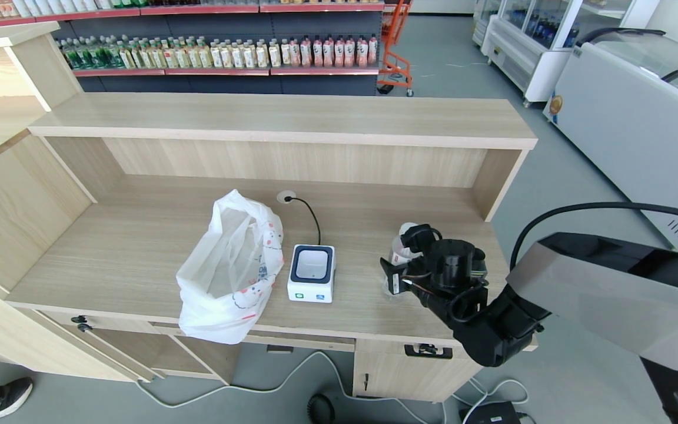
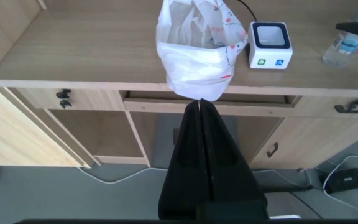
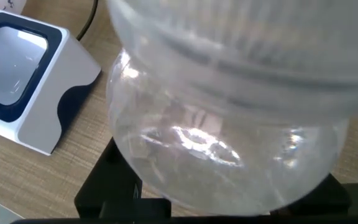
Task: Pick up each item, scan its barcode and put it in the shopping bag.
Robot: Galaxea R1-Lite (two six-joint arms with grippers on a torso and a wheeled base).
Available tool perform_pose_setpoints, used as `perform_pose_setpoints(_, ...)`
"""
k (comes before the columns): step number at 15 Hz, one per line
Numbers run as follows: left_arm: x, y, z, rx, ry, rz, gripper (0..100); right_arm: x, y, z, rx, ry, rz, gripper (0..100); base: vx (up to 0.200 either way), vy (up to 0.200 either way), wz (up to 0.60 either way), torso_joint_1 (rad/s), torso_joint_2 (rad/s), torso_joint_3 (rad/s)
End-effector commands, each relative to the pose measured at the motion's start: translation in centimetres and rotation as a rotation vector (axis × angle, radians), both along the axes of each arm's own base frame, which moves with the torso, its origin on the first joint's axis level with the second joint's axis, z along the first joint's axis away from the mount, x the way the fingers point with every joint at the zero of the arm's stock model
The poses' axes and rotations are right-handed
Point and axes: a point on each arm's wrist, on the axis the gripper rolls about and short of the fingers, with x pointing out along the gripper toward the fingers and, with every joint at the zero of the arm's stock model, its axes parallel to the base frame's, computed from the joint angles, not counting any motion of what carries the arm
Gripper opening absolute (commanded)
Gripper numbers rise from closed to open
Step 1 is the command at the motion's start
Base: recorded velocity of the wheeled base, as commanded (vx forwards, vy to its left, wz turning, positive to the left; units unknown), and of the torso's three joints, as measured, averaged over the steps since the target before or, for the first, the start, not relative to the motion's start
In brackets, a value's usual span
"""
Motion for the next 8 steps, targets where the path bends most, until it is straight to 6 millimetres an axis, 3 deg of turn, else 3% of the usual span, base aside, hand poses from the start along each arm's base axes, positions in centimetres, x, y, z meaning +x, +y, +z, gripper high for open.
perform_pose_setpoints(1, 0.0, 0.0, 0.0, 0.0, 0.0, 0.0, 0, 0.0, 0.2, -0.8, -0.015, 0.016, 0.004, 0, 0.0, 0.0, 0.0, 0.0, 0.0, 0.0)
perform_pose_setpoints(8, 0.0, 0.0, 0.0, 0.0, 0.0, 0.0, 0, 0.7, 0.6, -2.3, -0.045, 0.024, 0.008, 0, 0.0, 0.0, 0.0, 0.0, 0.0, 0.0)
